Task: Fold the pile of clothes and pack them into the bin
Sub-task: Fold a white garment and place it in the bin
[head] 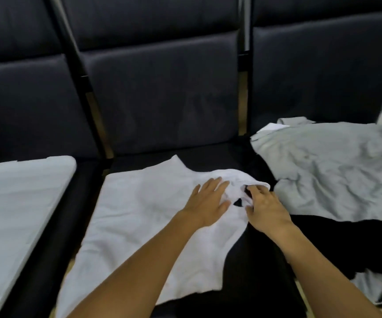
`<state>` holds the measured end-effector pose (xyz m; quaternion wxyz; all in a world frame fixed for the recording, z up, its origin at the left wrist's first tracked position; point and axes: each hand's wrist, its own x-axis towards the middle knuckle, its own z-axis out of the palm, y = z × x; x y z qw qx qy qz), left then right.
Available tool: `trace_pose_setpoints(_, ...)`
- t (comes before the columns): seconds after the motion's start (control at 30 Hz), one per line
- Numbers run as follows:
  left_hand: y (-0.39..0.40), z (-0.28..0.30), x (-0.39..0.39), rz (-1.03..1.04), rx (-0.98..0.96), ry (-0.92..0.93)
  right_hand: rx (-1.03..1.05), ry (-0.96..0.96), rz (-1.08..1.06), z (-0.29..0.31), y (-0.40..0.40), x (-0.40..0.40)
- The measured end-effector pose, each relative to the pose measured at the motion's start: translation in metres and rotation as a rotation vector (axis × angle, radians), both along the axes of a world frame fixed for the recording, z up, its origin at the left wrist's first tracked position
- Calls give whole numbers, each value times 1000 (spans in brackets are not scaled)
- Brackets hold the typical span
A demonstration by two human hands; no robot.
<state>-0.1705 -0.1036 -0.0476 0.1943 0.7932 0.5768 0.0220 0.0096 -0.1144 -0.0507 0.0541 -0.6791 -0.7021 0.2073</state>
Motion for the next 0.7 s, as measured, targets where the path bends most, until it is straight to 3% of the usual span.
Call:
trace_pose_setpoints(0.13, 49, -7, 32, 66, -74, -54, -39, 207, -77, 1, 12, 21)
trace_pose_setpoints(0.2, 64, -9, 40, 127, -80, -13, -2, 200, 0, -2, 12, 20)
trace_pose_setpoints(0.3, 78, -7, 46, 185, 84, 58, 10, 120, 107, -7, 7, 14)
trace_pose_setpoints(0.47, 89, 11, 46, 300, 73, -244, 45, -27, 302, -3, 1, 4)
trace_pose_setpoints(0.63, 95, 46, 41, 347, 6, -552, -92, -106, 184, 23, -4, 24)
trace_pose_setpoints(0.7, 93, 60, 45, 381, 12, -667, -79, -22, 131, 34, -7, 37)
